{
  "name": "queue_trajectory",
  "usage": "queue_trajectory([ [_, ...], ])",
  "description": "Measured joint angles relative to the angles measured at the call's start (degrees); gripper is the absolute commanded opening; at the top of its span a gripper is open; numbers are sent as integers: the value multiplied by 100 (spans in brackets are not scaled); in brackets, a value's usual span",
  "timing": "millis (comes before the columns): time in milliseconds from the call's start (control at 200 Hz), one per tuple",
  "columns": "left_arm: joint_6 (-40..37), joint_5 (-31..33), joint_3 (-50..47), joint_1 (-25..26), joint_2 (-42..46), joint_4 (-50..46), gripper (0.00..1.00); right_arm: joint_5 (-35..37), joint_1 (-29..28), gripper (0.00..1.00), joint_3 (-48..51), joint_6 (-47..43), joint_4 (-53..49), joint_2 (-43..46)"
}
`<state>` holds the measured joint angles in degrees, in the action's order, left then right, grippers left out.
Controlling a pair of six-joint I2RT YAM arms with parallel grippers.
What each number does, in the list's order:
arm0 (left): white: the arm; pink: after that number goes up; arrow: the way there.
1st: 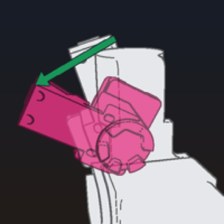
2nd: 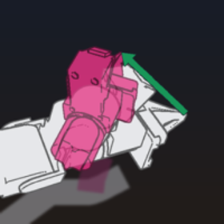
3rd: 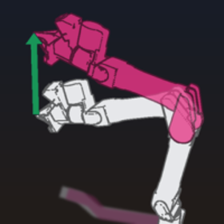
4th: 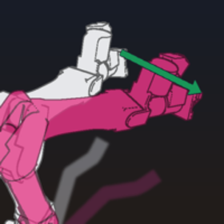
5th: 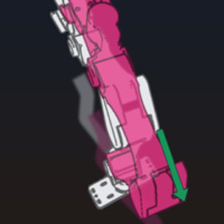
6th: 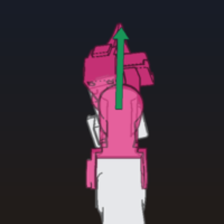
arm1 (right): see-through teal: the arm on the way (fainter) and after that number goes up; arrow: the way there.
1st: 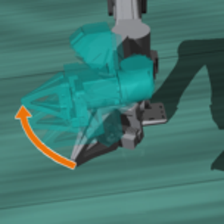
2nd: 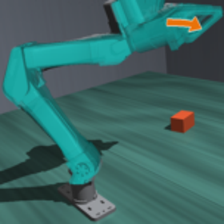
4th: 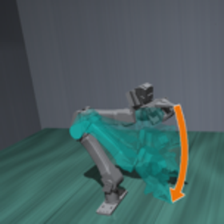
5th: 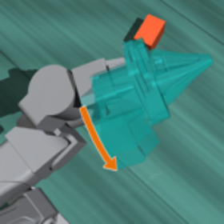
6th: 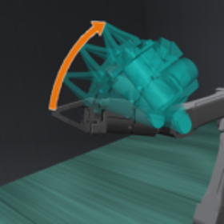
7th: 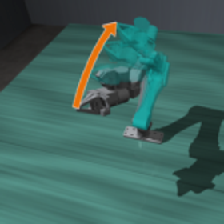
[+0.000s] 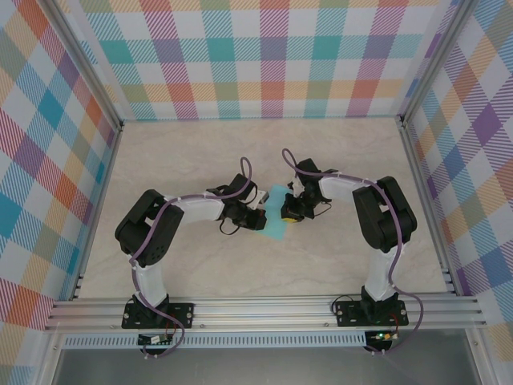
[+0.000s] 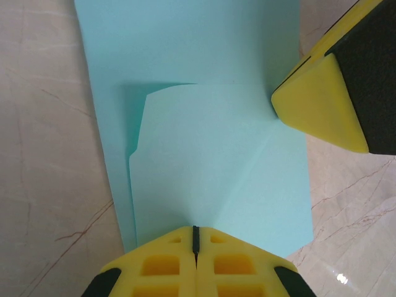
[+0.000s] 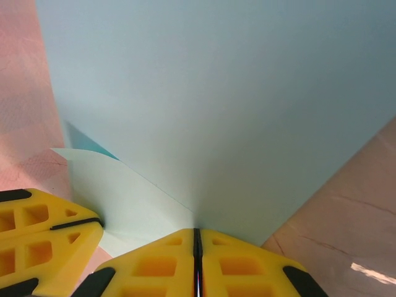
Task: Fold a paper plane with a square sheet of paper (fold left side to right side)
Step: Fold the triangle a second time at the center of the table.
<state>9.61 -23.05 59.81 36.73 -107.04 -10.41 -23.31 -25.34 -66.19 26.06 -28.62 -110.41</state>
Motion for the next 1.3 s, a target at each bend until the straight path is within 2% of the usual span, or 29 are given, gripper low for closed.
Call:
queue_trajectory([
  [540, 284, -647, 157, 114, 111, 26, 4, -37, 87, 10, 0, 0, -59, 0],
  [1025, 278, -494, 317, 111, -317, 15, 3, -35, 87, 10, 0, 0, -61, 0],
  [1305, 284, -496, -116, 46, -151, 592, 3, -35, 87, 10, 0, 0, -61, 0],
])
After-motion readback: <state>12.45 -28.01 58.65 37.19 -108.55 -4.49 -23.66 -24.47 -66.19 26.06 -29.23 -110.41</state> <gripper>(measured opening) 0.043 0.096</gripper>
